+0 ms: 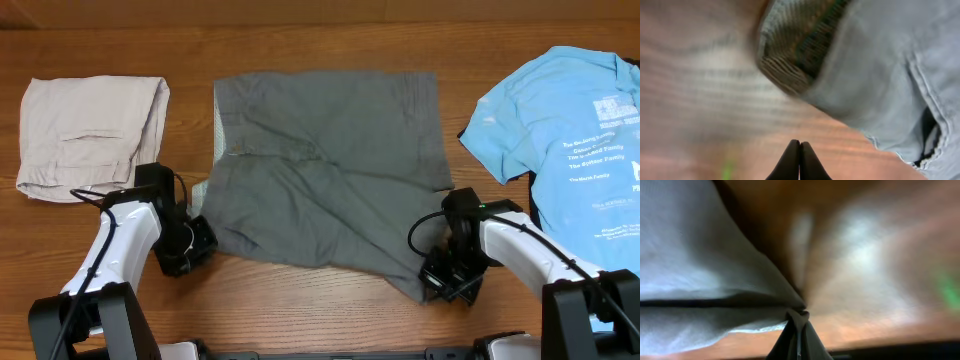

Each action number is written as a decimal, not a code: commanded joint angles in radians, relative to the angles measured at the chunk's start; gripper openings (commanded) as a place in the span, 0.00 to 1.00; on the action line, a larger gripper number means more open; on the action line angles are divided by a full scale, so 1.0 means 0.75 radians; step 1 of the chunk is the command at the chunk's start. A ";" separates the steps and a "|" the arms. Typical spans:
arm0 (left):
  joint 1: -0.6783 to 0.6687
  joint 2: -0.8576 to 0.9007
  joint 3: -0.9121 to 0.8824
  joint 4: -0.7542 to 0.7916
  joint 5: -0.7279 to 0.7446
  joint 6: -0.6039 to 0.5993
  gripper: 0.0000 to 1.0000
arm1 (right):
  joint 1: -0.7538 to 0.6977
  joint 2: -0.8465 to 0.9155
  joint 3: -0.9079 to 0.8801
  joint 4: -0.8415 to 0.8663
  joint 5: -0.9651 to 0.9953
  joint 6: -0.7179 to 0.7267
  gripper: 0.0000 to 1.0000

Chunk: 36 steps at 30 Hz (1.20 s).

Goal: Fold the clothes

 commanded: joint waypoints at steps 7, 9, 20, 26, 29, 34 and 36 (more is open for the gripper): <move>0.003 0.004 -0.005 -0.035 -0.095 0.011 0.04 | -0.049 -0.002 0.014 -0.071 0.048 -0.074 0.04; 0.003 0.004 -0.005 -0.014 -0.051 0.007 0.04 | -0.049 -0.001 0.014 -0.065 0.048 -0.069 0.04; 0.003 0.004 0.161 -0.079 0.152 0.012 0.69 | -0.049 -0.001 0.014 -0.003 0.047 -0.070 0.05; 0.002 0.004 0.150 -0.003 0.077 -0.098 0.80 | -0.049 -0.001 0.014 0.006 0.047 -0.070 0.07; 0.002 0.004 0.125 0.033 0.049 -0.138 0.64 | -0.049 -0.001 0.014 0.005 0.048 -0.075 0.07; 0.002 0.007 0.110 0.058 0.041 -0.143 0.53 | -0.049 -0.001 0.014 0.005 0.048 -0.075 0.07; 0.002 0.008 0.100 0.075 0.040 -0.143 0.57 | -0.049 -0.001 0.014 0.005 0.048 -0.075 0.07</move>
